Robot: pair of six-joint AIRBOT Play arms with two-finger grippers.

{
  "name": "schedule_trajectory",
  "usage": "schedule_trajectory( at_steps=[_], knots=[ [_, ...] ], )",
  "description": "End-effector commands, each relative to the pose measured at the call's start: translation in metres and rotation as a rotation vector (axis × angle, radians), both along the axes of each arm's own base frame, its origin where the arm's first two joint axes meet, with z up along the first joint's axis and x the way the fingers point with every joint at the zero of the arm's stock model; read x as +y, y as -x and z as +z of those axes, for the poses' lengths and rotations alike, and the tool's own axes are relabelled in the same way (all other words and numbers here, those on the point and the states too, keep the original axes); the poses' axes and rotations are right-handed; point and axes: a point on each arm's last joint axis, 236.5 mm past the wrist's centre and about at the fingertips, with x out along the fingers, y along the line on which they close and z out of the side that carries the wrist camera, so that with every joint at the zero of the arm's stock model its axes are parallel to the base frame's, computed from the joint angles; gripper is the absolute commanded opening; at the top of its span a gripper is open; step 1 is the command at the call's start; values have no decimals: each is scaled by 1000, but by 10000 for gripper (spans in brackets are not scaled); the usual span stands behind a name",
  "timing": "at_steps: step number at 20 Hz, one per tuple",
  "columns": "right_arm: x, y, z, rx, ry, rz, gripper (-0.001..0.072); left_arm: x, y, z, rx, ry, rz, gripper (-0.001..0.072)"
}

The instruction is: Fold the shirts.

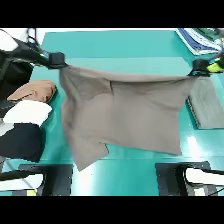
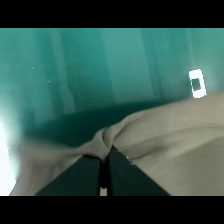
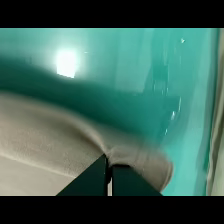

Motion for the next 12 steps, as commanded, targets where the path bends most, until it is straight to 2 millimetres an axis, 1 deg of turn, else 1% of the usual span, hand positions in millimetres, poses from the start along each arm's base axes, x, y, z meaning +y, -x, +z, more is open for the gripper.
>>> schedule_trajectory(
  at_steps=[1,3,4,5,6,8,10,11,12],
  knots=[
    [-4,-35,-45,67,13,8,19,-2,-44,-56,33,19,41,27],
    [-6,-52,-41,44,16,11,19,-4,-55,-62,42,17,34,27],
    [-6,-54,-38,46,17,15,19,-2,-57,-61,44,16,35,27],
    [-6,-52,-35,53,17,20,20,2,-54,-61,55,10,29,27],
    [-5,-47,-35,72,16,25,20,9,-47,-66,92,3,23,27],
    [-2,-29,-41,111,10,29,19,23,-20,-83,215,-25,-23,27],
    [2,-9,-56,153,2,26,19,28,7,-104,307,-61,-110,28],
    [5,1,-66,174,-4,23,20,27,15,-114,335,-66,-129,28],
    [7,13,-78,198,-10,18,19,27,19,-124,351,-63,-128,28]
  ],
)
